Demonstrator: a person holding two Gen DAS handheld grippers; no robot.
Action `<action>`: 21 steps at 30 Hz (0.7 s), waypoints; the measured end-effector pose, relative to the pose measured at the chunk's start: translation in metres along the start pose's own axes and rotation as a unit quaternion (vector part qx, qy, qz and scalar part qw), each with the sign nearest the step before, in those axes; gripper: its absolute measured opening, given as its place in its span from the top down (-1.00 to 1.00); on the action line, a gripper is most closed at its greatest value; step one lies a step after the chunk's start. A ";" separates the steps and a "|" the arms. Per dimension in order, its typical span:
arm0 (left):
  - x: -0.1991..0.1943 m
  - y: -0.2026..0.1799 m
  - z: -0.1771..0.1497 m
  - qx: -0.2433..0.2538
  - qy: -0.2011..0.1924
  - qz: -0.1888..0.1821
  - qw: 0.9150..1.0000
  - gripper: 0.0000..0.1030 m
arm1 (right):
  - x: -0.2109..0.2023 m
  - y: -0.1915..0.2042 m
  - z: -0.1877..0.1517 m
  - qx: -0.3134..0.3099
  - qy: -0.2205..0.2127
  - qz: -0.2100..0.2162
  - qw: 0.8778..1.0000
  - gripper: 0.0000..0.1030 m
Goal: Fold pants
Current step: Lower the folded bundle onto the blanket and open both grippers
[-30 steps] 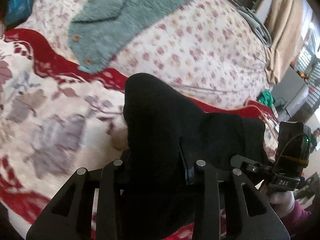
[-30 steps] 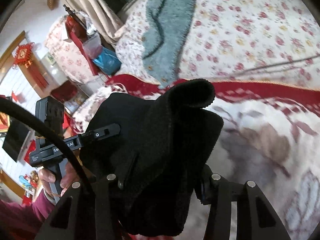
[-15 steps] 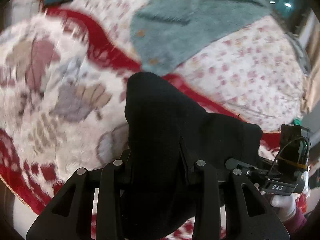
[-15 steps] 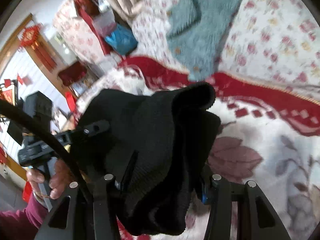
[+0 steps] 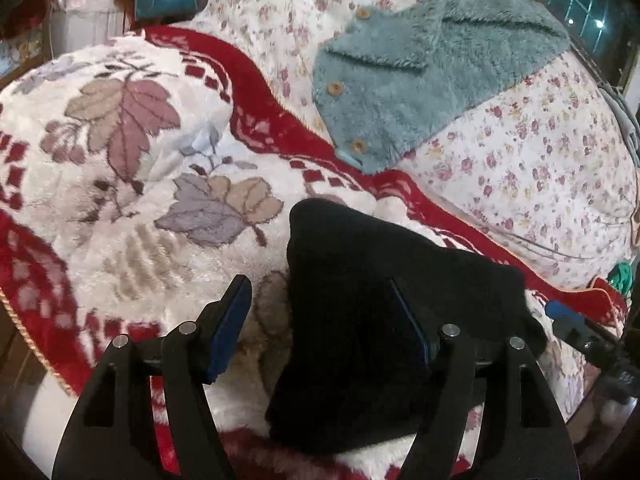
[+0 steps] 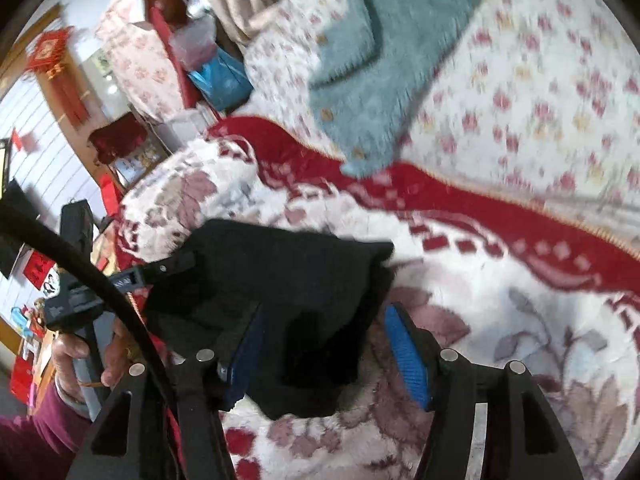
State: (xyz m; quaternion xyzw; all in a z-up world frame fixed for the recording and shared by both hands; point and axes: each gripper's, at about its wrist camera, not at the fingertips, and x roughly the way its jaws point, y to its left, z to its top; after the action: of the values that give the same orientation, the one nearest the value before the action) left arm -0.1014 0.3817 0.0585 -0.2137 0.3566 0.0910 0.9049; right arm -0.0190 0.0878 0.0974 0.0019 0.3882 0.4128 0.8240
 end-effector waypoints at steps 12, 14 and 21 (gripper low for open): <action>-0.008 -0.022 -0.029 0.026 0.009 0.039 0.999 -0.36 | 0.025 0.029 -0.028 -0.050 0.040 -0.013 0.998 -0.17; -0.002 -0.026 -0.034 0.035 0.020 0.050 0.998 -0.36 | 0.026 0.026 -0.029 -0.047 0.046 -0.016 0.998 -0.17; -0.020 -0.036 -0.039 0.044 -0.003 0.068 0.997 -0.36 | -0.007 0.031 -0.026 -0.033 0.015 0.010 0.999 -0.17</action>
State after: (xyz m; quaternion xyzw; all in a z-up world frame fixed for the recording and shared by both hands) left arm -0.1288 0.3319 0.0581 -0.1487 0.3712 0.1371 0.9063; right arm -0.0592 0.0949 0.0941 -0.0272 0.3864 0.4339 0.8135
